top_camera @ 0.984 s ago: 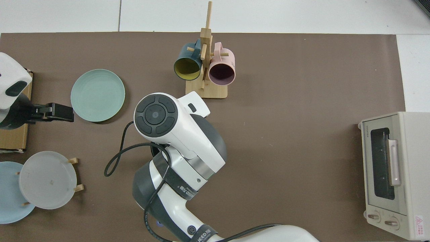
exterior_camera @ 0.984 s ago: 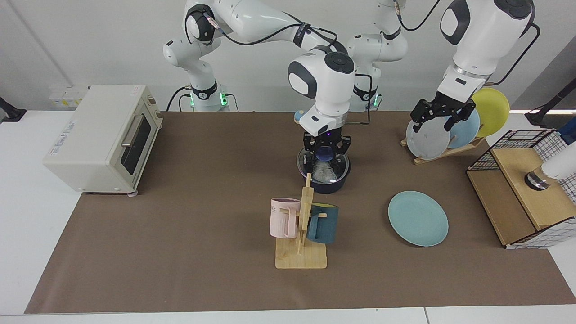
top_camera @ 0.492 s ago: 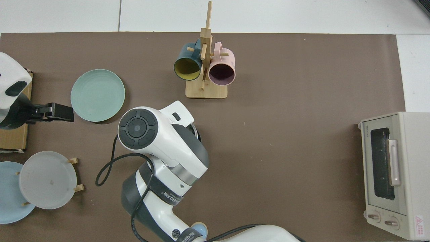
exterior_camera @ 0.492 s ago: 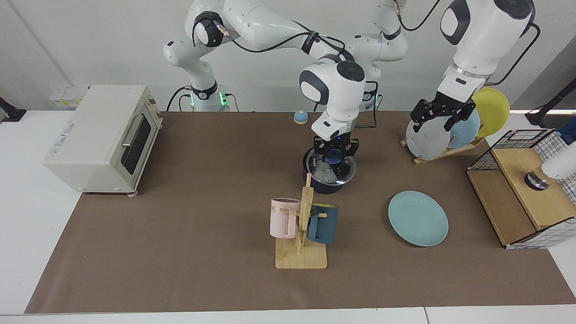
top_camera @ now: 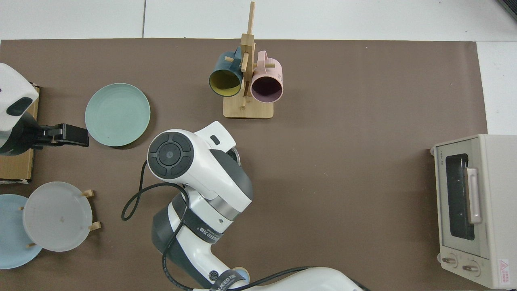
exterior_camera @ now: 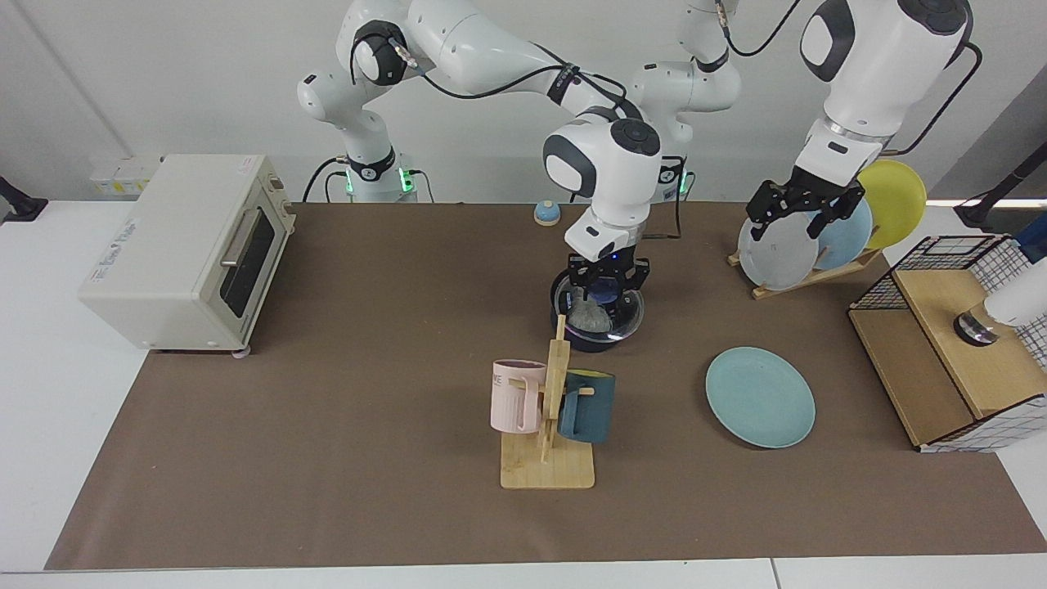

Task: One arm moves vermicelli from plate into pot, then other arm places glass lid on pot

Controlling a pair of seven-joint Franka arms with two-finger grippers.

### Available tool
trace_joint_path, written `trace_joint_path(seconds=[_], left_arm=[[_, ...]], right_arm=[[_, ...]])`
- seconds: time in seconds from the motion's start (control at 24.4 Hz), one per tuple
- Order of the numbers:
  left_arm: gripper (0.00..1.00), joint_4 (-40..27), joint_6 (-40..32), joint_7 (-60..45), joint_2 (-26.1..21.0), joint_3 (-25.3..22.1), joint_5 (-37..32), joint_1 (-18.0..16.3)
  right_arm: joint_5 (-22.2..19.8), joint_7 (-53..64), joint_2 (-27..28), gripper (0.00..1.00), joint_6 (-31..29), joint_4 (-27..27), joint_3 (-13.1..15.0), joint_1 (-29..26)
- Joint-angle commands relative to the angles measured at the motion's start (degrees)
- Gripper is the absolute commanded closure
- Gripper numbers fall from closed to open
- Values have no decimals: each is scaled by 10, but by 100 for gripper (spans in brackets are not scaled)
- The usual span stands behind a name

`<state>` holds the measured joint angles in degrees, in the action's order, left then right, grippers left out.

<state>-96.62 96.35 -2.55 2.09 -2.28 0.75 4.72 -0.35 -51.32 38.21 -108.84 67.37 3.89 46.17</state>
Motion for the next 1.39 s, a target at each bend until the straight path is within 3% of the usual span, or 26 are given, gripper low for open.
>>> trace_joint_path(seconds=[0.0, 0.66, 1.35], left_arm=[[0, 4, -9, -5, 2, 5, 4, -9], [0, 4, -9, -4, 2, 5, 4, -9], [0, 4, -9, -4, 2, 5, 4, -9]], right_arm=[[-10, -13, -11, 100, -19, 21, -2, 0], [-11, -19, -22, 100, -10, 35, -1, 6], [-10, -19, -52, 100, -33, 89, -3, 2]])
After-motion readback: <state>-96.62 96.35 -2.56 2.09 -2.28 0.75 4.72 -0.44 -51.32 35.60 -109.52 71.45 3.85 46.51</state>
